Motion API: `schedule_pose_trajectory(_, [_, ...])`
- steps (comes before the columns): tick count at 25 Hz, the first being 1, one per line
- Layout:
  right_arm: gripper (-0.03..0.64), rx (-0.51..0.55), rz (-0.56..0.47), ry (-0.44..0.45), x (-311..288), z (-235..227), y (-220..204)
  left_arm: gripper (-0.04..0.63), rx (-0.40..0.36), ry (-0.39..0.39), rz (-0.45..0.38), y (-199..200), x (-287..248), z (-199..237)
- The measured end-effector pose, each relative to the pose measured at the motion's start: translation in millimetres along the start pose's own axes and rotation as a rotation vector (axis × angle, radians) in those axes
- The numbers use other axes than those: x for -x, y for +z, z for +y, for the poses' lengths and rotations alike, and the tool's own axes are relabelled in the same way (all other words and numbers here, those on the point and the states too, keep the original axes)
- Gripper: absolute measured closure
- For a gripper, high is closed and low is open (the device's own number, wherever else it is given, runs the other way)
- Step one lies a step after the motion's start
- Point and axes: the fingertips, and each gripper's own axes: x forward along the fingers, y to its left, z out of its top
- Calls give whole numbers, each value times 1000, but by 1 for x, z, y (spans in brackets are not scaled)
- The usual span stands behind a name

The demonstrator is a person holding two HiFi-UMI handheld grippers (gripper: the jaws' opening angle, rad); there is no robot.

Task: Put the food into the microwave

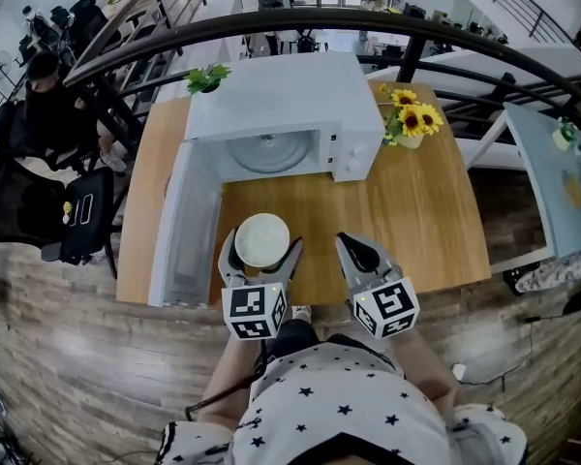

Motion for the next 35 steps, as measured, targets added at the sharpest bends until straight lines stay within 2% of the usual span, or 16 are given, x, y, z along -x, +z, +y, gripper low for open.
schedule_pose_trajectory(13, [611,-15,56,-11,-78,-42,10,92,0,-8,58,8,-92,43])
schedule_pose_trajectory(35, [612,-56,153,6,-153,-67,-15,92,-51,32,148,-27,-210,93])
